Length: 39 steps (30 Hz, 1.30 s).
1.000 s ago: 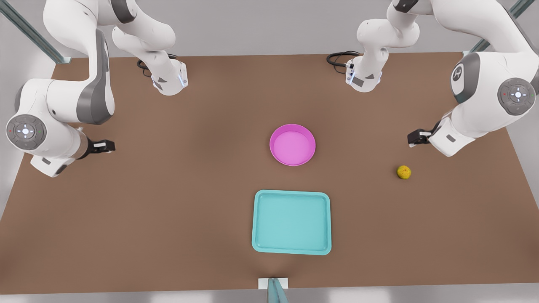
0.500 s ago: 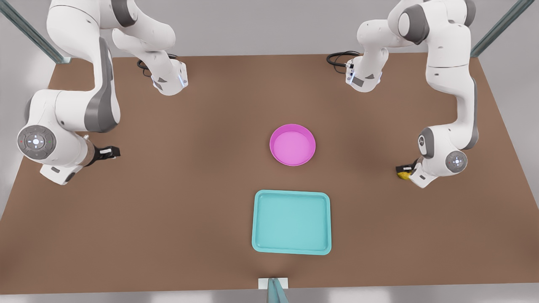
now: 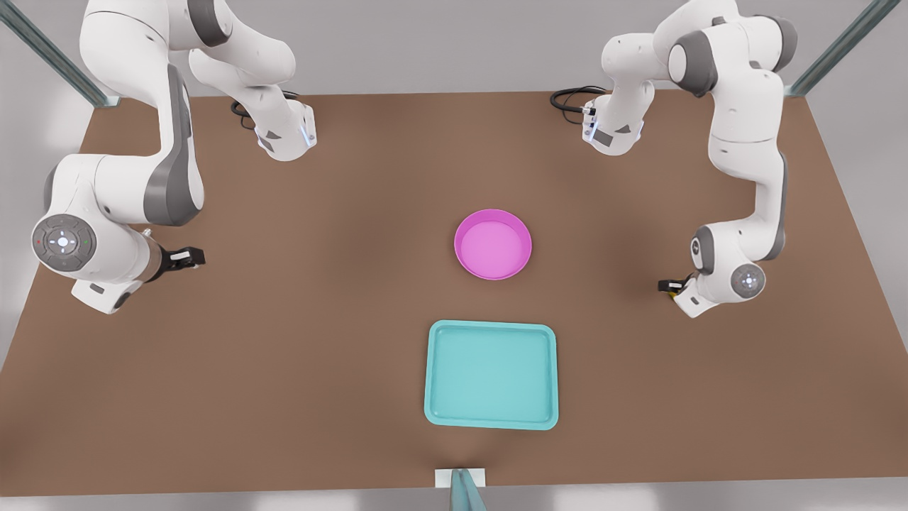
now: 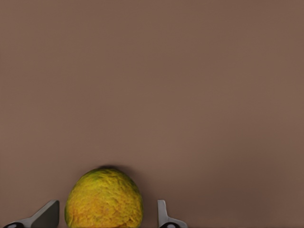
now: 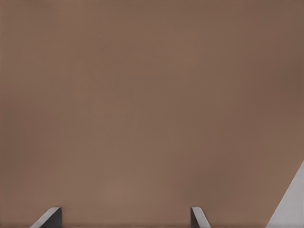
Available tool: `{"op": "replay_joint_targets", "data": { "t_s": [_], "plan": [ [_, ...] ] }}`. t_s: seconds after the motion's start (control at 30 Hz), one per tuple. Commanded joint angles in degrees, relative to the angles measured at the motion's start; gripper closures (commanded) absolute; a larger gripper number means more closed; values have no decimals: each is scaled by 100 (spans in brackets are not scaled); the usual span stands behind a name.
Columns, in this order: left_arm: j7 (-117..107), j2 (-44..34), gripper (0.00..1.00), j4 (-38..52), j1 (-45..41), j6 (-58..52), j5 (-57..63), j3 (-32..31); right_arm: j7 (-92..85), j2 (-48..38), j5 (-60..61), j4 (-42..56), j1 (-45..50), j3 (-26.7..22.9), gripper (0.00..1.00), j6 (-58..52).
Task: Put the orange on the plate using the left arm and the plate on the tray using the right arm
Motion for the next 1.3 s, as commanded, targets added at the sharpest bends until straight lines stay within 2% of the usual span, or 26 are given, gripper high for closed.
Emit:
{"op": "replay_joint_targets", "data": {
  "t_s": [0.0,0.07,0.1,0.17,0.23,0.27,0.33,0.4,0.47,0.5,0.57,0.63,0.67,0.77,0.87,1.07,1.1,1.13,1.27],
  "plan": [
    [736,50,0,12,9,86,12,-3,-71,-11,4,2,0,-1,0,5],
    [736,68,0,12,9,112,4,-3,-71,-11,4,2,0,-1,0,5],
    [736,68,8,12,26,112,4,6,-71,-11,4,2,0,-1,0,-4],
    [736,77,10,12,44,112,4,6,-71,-11,4,2,9,-1,0,-4],
    [736,77,19,12,44,112,4,-3,-79,-2,4,2,35,-1,0,-13],
    [736,77,19,12,44,121,4,-3,-79,-2,4,2,35,-1,0,-13],
    [727,94,35,12,44,147,-5,-3,-79,7,4,2,35,-1,0,-4],
    [666,77,36,4,35,112,4,-3,-79,16,13,2,35,-1,0,-4],
    [464,-169,36,30,-18,-125,-5,-29,-88,16,13,2,35,-1,0,-4],
    [157,-424,36,39,-44,-379,-14,-240,-88,16,13,2,35,-1,0,-4],
    [-766,-793,36,548,-88,-1416,-23,-933,-88,16,13,2,35,-1,0,-4],
    [-2294,-741,36,1453,-412,-2453,-14,-2024,-79,24,13,2,35,-1,0,-4],
    [-3367,-539,36,2024,-1264,-2770,-14,-2051,-88,24,13,2,35,-1,0,-4],
    [-5653,323,36,3027,-2751,-2815,-32,-2068,-88,25,13,2,35,-1,0,-4],
    [-5961,384,36,2939,-3199,-3139,-418,-2156,-88,42,13,2,35,-1,0,5],
    [-5882,604,35,2684,-3296,-3272,-427,-2077,-79,60,22,2,35,-1,0,5],
    [-5873,622,22,2579,-3305,-3245,-427,-2077,-88,77,22,2,35,-1,0,5],
    [-5882,666,0,2579,-3305,-3254,-427,-2077,-79,77,22,2,35,-1,0,14],
    [-5856,437,0,2675,-3296,-4159,-418,-1972,-79,77,22,2,35,-1,0,5]
  ]
}}
